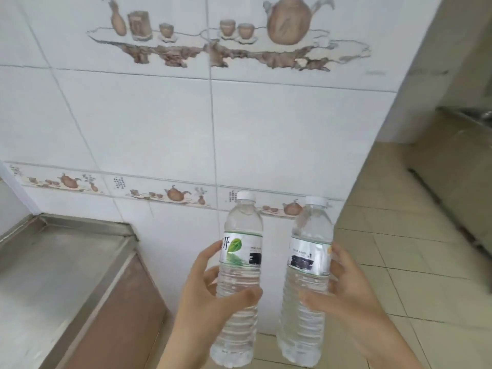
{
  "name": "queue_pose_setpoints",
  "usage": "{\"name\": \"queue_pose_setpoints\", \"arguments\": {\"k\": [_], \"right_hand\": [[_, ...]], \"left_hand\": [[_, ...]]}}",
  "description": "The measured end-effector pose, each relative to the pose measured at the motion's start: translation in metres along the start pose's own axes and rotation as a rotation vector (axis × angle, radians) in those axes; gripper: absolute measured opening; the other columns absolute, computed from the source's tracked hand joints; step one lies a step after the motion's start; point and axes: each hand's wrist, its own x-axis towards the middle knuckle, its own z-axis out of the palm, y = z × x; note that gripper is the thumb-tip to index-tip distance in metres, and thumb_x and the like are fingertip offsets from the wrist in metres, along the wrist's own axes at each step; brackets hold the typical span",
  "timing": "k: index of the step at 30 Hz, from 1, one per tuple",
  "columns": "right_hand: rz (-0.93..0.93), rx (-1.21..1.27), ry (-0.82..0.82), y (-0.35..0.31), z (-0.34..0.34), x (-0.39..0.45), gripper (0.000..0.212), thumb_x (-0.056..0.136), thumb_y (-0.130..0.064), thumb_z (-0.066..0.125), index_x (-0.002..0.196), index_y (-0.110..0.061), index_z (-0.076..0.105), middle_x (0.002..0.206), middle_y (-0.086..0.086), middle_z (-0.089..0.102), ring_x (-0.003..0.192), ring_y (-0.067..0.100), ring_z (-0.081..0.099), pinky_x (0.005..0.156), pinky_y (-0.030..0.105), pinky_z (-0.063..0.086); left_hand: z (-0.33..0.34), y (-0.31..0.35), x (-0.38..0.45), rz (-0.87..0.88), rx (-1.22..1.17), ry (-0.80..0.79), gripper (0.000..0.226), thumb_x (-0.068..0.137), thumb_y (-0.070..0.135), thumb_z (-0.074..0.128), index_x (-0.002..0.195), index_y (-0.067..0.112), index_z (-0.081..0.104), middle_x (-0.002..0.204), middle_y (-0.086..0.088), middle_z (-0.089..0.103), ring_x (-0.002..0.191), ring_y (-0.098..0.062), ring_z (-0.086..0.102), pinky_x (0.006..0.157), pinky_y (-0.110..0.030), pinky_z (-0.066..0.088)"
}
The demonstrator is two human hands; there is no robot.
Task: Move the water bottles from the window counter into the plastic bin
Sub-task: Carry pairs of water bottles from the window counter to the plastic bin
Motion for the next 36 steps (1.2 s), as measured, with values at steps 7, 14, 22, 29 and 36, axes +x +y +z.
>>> {"name": "queue_pose_setpoints", "arguments": {"k": [7,14,22,29,36], "right_hand": [[-0.017,-0.011,0.295,-0.004,-0.108,-0.035,0.103,0.047,-0.002,0.084,0.136,-0.034,0.042,0.114,-0.005,0.07,0.097,0.021,0.07,0.079,0.039,0.056],[-0.016,-0.006,0.548,-0.005,-0.207,-0.048,0.102,0.049,-0.006,0.085,0.132,-0.044,0.04,0.11,-0.01,0.071,0.096,0.016,0.07,0.073,0.034,0.057],[-0.03,0.0,0.75,-0.017,-0.326,-0.012,0.101,0.051,-0.005,0.087,0.132,-0.045,0.042,0.115,-0.006,0.069,0.1,0.023,0.069,0.081,0.041,0.056],[-0.051,0.046,0.872,-0.03,-0.416,0.022,0.109,0.039,-0.015,0.091,0.133,-0.042,0.043,0.118,-0.005,0.069,0.101,0.024,0.069,0.082,0.044,0.056],[-0.049,0.044,0.899,-0.037,-0.517,0.059,0.107,0.039,-0.017,0.089,0.134,-0.038,0.043,0.118,0.001,0.068,0.099,0.027,0.069,0.085,0.051,0.054]], "left_hand": [[0.126,0.004,0.032,-0.008,0.079,-0.303,0.09,0.039,0.014,0.09,0.116,0.048,0.057,0.093,0.003,0.079,0.082,-0.017,0.075,0.065,-0.026,0.055],[0.252,-0.004,0.07,-0.016,0.132,-0.547,0.09,0.043,0.016,0.089,0.118,0.049,0.053,0.092,0.004,0.079,0.083,-0.017,0.075,0.078,-0.041,0.058],[0.401,-0.011,0.135,-0.015,0.121,-0.722,0.086,0.037,0.028,0.091,0.109,0.059,0.056,0.098,0.002,0.078,0.09,-0.016,0.074,0.088,-0.047,0.057],[0.509,0.003,0.178,-0.014,0.096,-0.817,0.09,0.034,0.027,0.09,0.114,0.051,0.058,0.098,-0.001,0.078,0.087,-0.018,0.075,0.084,-0.044,0.057],[0.613,-0.004,0.222,-0.035,0.097,-0.835,0.088,0.035,0.026,0.09,0.113,0.052,0.058,0.097,0.0,0.078,0.087,-0.02,0.075,0.084,-0.048,0.057]]}}
